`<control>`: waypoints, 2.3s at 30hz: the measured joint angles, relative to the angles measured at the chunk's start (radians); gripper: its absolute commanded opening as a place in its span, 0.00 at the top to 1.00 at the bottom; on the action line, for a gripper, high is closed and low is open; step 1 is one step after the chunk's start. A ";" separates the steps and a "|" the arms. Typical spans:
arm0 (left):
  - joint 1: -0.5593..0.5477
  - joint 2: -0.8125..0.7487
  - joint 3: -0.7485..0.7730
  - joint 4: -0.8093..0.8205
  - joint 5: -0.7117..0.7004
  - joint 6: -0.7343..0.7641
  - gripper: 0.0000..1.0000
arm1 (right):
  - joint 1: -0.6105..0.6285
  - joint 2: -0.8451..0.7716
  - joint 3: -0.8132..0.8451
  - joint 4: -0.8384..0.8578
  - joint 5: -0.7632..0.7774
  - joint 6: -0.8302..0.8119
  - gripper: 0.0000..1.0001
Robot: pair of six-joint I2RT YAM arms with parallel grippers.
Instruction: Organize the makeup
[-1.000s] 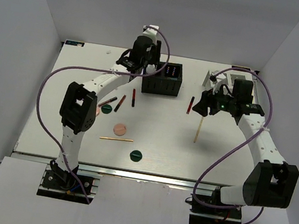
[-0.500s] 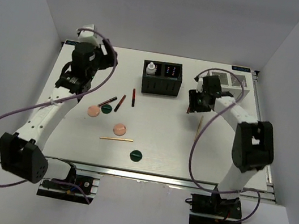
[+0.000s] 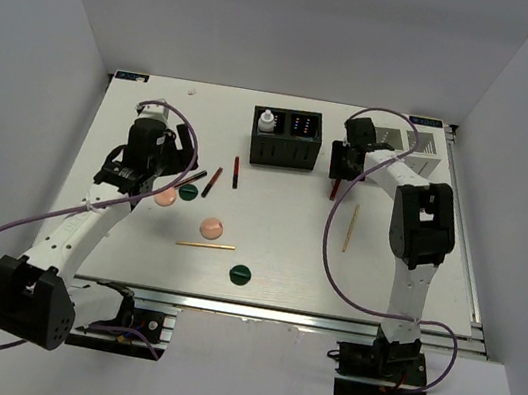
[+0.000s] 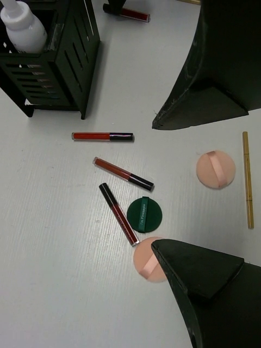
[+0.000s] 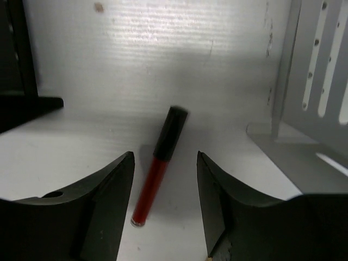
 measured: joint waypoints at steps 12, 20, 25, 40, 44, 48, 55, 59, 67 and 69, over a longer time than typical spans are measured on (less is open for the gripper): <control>0.000 -0.025 0.000 -0.033 -0.001 -0.006 0.09 | 0.000 0.087 0.076 0.020 0.044 0.059 0.54; 0.000 -0.025 -0.012 -0.032 -0.001 -0.010 0.09 | 0.000 0.083 0.060 0.037 0.053 0.080 0.82; 0.000 -0.021 -0.049 -0.029 0.000 -0.010 0.09 | -0.004 0.059 0.019 0.063 0.040 0.085 0.96; 0.000 0.026 -0.087 -0.013 0.001 0.036 0.08 | -0.033 -0.376 -0.256 0.253 -0.380 -0.098 1.00; 0.001 0.064 -0.087 -0.012 0.005 0.057 0.08 | -0.033 -0.489 -0.276 0.407 -0.554 -0.154 1.00; 0.001 0.083 -0.087 -0.002 0.017 0.067 0.08 | -0.029 -0.455 -0.256 0.578 -0.681 -0.161 1.00; 0.001 0.112 -0.087 0.013 0.039 0.072 0.08 | -0.004 -0.200 -0.136 0.841 -0.754 -0.109 1.00; 0.001 0.112 -0.087 0.012 0.042 0.072 0.08 | 0.015 -0.082 -0.045 0.916 -0.746 -0.090 1.00; 0.002 0.090 -0.087 0.009 0.040 0.072 0.08 | 0.031 0.015 0.093 0.981 -0.718 -0.076 1.00; 0.002 0.087 -0.087 0.008 0.040 0.072 0.08 | 0.031 0.026 0.108 0.991 -0.712 -0.080 1.00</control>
